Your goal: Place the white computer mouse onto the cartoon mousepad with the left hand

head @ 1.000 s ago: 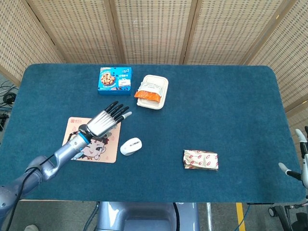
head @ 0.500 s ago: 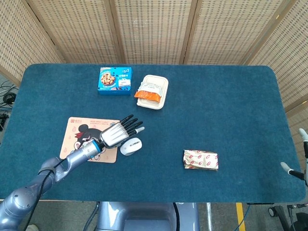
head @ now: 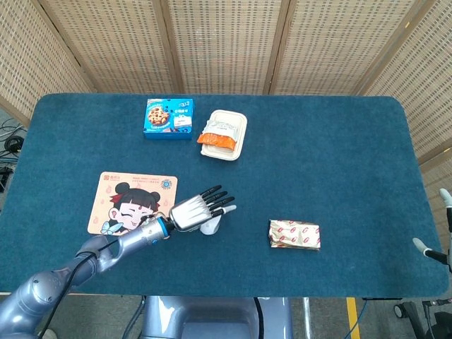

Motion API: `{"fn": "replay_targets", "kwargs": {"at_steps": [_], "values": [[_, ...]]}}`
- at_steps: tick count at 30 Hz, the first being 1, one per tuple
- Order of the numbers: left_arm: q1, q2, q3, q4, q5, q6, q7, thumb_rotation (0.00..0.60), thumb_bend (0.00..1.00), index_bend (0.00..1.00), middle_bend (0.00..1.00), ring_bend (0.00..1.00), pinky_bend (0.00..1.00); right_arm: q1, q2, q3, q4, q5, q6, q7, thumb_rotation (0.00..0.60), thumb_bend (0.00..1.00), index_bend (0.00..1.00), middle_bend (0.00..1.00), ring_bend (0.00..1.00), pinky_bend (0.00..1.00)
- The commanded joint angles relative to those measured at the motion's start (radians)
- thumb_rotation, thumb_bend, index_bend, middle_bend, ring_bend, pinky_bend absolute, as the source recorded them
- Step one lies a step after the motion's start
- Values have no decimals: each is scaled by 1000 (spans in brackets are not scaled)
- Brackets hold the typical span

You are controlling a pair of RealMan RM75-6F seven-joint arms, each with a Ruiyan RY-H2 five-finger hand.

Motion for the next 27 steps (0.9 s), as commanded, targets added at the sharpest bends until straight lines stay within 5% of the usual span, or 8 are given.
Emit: {"fn": "replay_targets", "kwargs": {"at_steps": [1, 11, 15, 27], "values": [[-27, 1, -9, -64, -9, -24, 25, 600, 0, 0, 0, 0, 0, 0, 0, 0, 0, 1, 0, -1, 600, 0, 0, 0, 0, 0], [-92, 182, -4, -251, -18, -97, 62, 600, 0, 0, 0, 0, 5, -5, 5, 6, 4, 17, -3, 13, 600, 0, 0, 0, 0, 0], [-137, 234, 5, -291, -3, -126, 16, 600, 0, 0, 0, 0, 121, -3, 5, 8, 6, 21, -7, 15, 600, 0, 0, 0, 0, 0], [-254, 231, 6, -347, -30, -325, -20, 600, 0, 0, 0, 0, 128, -2, 7, 22, 21, 53, -22, 30, 600, 0, 0, 0, 0, 0]]}}
